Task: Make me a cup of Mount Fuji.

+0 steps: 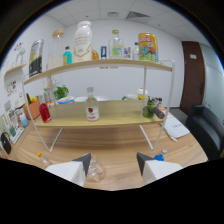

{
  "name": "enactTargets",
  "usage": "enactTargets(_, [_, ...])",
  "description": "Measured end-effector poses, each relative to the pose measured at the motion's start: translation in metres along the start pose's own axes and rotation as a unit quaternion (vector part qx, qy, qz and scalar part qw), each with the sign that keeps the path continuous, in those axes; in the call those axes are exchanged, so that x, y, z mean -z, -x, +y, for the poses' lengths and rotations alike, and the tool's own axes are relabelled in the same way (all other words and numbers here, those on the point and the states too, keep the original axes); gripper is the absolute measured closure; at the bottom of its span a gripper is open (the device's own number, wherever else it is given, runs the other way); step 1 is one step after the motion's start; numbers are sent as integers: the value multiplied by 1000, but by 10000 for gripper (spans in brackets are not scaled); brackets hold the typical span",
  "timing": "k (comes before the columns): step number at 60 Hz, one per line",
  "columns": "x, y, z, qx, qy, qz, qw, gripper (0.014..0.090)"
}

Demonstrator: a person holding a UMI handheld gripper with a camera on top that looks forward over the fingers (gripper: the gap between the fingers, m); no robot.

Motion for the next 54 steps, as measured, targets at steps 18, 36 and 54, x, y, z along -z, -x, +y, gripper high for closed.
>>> enactTargets(18, [32, 86, -58, -23, 30, -7, 999, 193])
enactTargets(36, [61, 161, -242, 10, -148, -64, 987, 202])
enactTargets(54, [-4, 170, -299, 3, -169, -27, 985, 401])
